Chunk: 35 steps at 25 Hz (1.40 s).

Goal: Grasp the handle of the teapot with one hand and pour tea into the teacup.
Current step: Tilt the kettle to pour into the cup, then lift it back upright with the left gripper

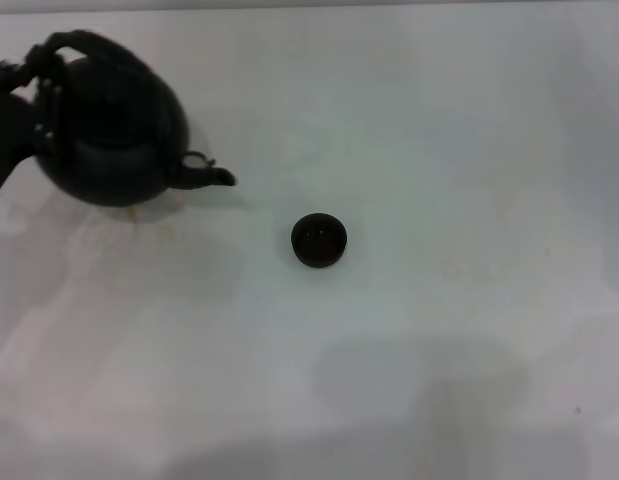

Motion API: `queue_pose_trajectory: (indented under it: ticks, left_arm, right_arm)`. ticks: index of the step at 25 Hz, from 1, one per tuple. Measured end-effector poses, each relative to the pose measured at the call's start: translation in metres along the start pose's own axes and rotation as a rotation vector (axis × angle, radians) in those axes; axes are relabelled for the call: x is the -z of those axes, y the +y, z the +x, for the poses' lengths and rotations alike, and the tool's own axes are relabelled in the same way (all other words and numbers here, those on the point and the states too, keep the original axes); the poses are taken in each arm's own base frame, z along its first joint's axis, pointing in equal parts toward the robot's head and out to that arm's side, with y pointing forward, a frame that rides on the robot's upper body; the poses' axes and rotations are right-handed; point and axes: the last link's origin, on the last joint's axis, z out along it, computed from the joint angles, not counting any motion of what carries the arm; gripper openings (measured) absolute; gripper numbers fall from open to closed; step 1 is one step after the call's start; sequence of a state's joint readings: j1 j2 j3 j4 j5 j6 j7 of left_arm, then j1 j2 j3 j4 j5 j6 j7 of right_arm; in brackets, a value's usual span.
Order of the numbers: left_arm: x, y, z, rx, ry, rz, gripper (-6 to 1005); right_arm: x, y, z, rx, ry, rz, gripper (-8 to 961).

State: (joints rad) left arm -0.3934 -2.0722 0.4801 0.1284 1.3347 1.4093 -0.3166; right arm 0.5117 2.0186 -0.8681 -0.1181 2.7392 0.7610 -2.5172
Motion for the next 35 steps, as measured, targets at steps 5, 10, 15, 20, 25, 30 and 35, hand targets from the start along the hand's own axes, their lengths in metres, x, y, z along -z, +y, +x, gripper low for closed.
queue_pose_trajectory:
  ticks: [5, 10, 15, 20, 25, 30, 35]
  left_arm:
    - [-0.018, 0.004, 0.007, -0.026, 0.021, -0.053, 144]
    - [-0.033, 0.013, 0.012, -0.051, 0.027, -0.131, 142]
    - [-0.041, 0.016, 0.013, -0.065, 0.022, -0.163, 135]
    - [-0.046, 0.02, 0.015, -0.078, 0.022, -0.198, 134]
    - [-0.052, 0.02, 0.018, -0.097, 0.028, -0.221, 133]
    - [-0.055, 0.023, 0.016, -0.124, 0.005, -0.257, 132]
    - [-0.058, 0.023, 0.013, -0.142, -0.018, -0.267, 133]
  right_arm:
    - [0.001, -0.001, 0.001, -0.001, 0.002, 0.003, 827]
    - [0.002, -0.001, 0.003, -0.005, 0.008, 0.005, 827]
    - [0.003, -0.001, 0.004, -0.005, 0.01, 0.006, 827]
    - [0.003, -0.002, 0.004, -0.006, 0.009, 0.006, 827]
    - [0.003, -0.001, 0.004, -0.006, 0.008, 0.005, 827]
    - [0.003, -0.001, 0.003, -0.006, 0.004, 0.002, 827]
    - [0.003, -0.001, 0.003, -0.006, 0.003, 0.001, 827]
